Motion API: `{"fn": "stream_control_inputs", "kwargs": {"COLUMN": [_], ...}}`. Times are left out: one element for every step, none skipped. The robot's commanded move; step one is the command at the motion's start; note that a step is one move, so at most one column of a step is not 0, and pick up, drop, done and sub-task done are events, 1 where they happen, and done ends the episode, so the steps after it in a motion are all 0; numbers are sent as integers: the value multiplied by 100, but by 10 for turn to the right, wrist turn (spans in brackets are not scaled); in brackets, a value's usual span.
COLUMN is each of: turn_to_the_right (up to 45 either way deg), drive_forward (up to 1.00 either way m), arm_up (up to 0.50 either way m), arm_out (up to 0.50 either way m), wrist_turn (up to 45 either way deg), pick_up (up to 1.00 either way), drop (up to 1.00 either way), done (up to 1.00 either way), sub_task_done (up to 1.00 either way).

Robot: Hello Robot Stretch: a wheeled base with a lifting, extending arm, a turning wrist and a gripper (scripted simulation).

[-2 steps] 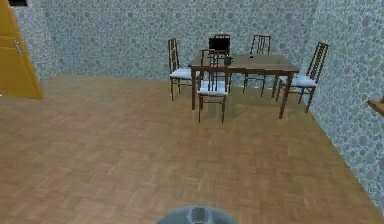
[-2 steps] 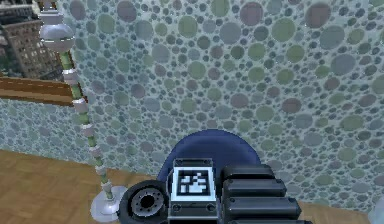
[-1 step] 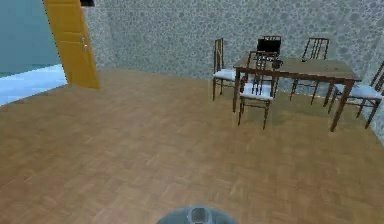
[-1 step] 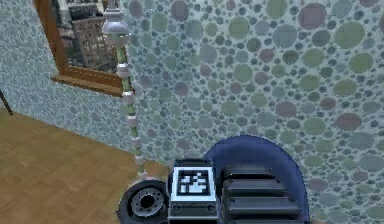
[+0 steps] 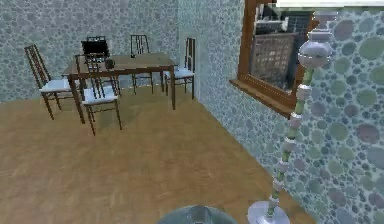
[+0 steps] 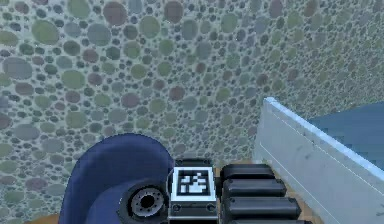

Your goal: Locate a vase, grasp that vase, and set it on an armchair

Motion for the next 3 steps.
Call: {"fn": "stream_control_inputs", "kwargs": {"turn_to_the_right": [450,420,-450], "drive_forward": [0,0,0], "arm_up": [0,0,0], "arm_out": [0,0,0], "wrist_turn": [0,0,0], "pick_up": [0,0,0], "drop": [0,0,0], "done": [0,0,0], "sub_task_done": [0,0,0]}}
